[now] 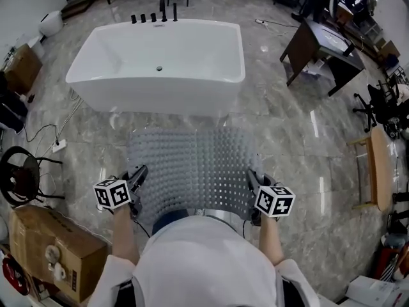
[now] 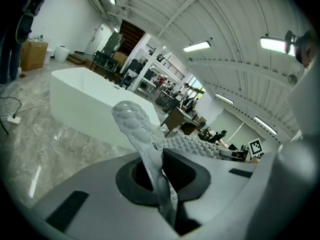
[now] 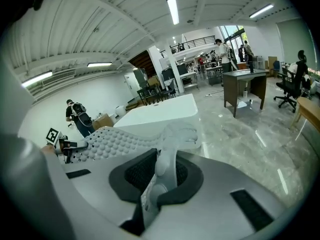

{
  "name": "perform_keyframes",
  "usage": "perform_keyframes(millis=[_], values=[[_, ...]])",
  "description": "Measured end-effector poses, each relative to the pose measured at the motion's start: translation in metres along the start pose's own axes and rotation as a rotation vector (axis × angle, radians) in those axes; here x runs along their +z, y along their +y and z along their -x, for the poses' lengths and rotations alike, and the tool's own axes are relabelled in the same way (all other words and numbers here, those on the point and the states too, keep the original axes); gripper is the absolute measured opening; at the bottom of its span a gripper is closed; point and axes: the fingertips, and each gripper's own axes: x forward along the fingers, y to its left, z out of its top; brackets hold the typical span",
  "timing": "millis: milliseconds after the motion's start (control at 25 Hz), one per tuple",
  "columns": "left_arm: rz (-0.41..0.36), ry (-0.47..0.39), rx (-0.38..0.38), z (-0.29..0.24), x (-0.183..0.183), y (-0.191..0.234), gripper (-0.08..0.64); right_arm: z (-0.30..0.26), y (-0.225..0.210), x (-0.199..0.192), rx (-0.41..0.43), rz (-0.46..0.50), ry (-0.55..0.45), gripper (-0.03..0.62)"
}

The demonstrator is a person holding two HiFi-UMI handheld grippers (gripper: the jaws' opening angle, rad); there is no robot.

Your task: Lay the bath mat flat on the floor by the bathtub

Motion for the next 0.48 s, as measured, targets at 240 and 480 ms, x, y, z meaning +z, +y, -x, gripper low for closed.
perform_keyframes(millis=[240,480], values=[[0.002,0.003,0.005,-0.02,0.017,0.009,0.048,-0.023,-0.01,0.013,0.004,-0.011,0.016,0.041],[0.015,0.025,-0.008,-0.047,0.044,0.039,0.047,-0.059,-0.01,0.028,-0.02,-0.031,0.015,0.041]])
